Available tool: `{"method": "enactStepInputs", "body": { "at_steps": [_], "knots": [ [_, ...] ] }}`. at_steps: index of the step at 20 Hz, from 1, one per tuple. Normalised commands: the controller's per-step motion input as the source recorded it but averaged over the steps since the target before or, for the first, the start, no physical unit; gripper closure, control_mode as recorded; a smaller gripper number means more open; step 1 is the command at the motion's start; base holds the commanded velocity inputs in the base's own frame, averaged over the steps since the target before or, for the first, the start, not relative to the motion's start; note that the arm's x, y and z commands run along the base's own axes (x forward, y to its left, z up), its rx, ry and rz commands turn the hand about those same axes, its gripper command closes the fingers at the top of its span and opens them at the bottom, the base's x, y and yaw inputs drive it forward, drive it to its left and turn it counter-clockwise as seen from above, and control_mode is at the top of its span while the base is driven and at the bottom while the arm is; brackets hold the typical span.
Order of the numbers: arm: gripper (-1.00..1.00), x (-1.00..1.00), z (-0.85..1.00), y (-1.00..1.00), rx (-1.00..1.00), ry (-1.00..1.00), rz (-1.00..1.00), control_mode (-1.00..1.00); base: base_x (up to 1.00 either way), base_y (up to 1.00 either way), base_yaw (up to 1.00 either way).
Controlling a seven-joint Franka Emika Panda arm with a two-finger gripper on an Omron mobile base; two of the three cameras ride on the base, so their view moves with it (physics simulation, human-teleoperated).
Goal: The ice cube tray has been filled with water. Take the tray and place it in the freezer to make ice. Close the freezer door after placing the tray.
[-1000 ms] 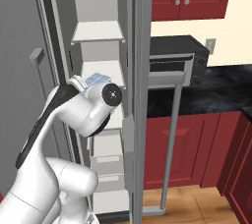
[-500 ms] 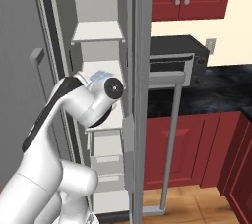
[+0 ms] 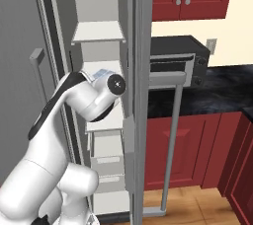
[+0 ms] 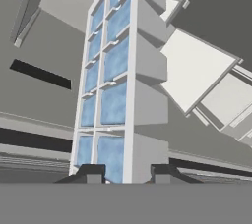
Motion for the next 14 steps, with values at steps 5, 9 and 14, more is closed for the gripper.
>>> {"method": "enactStepInputs", "body": {
  "at_steps": [5, 9, 14],
  "knots": [
    [1.0, 0.14, 0.0, 0.0, 0.0, 0.0, 0.0, -1.0, 0.0, 0.0, 0.0],
    [1.0, 0.07, 0.0, 0.0, 0.0, 0.0, 0.0, -1.0, 0.0, 0.0, 0.0],
    [1.0, 0.01, 0.0, 0.0, 0.0, -0.01, -0.02, -1.0, 0.0, 0.0, 0.0]
  ]
}}
